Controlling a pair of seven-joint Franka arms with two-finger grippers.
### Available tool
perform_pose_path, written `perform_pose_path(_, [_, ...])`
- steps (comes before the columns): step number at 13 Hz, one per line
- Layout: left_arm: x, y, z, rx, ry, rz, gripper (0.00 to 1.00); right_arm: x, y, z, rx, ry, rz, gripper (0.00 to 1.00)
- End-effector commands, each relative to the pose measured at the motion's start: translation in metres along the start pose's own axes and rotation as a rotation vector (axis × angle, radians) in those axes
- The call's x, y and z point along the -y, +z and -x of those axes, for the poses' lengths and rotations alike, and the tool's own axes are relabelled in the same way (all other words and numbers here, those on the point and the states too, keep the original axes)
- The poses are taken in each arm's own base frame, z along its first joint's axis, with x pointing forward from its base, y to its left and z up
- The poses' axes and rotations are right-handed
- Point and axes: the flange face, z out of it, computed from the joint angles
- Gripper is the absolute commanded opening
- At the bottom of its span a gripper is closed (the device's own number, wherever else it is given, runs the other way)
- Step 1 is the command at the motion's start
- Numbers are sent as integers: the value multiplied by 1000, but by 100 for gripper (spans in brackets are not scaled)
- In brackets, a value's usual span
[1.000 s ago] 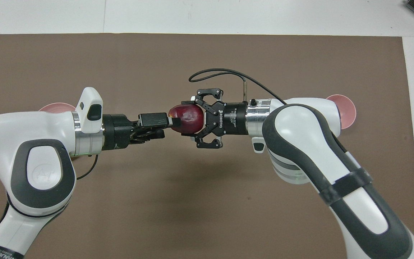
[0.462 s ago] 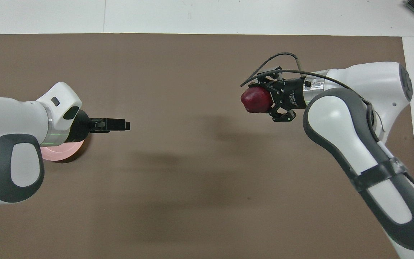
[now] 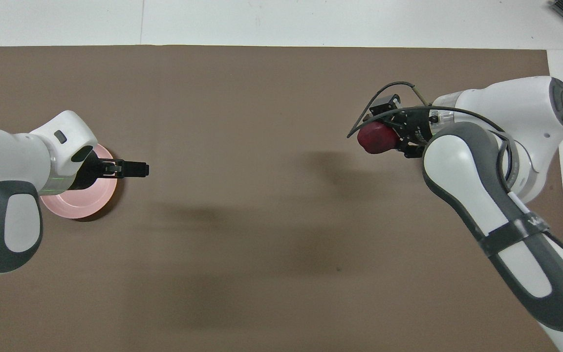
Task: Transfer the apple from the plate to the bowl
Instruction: 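Carry the apple toward the pink cup while the left gripper withdraws, then lower the apple into the pink cup and open the right gripper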
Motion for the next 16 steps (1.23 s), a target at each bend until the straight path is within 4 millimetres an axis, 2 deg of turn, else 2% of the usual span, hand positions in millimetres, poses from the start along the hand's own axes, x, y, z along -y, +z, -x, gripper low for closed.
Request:
perform_pose_path(1, [14, -35, -21, 23, 7, -38, 100, -38, -11, -25, -46, -233, 90, 0])
perform_pose_path(3, [18, -80, -28, 33, 0, -39, 100, -65, -18, -37, -63, -377, 200, 0])
perform_pose_path(5, [20, -120, -31, 39, 24, -78, 100, -97, -19, -41, -55, -415, 272, 0])
perform_pose_path(7, [29, -150, -26, 64, 11, -84, 100, -113, -10, -33, -102, -477, 277, 0])
perform_pose_path(8, [34, -165, -24, 72, 2, -84, 100, -121, 2, -30, -117, -481, 273, 0])
perform_pose_path(10, [32, -184, -20, 88, 14, -96, 100, -129, 24, -20, -136, -486, 266, 0])
perform_pose_path(12, [33, -190, -19, 96, 10, -104, 100, -134, 45, -11, -144, -490, 260, 0])
perform_pose_path(13, [33, -190, -19, 96, 10, -101, 100, -133, 48, -11, -141, -493, 259, 63])
perform_pose_path(14, [34, -190, -18, 98, 9, -98, 100, -132, 45, -13, -145, -494, 259, 100])
perform_pose_path(16, [38, -188, -16, 115, 0, -97, 100, -133, 30, -16, -126, -484, 268, 100])
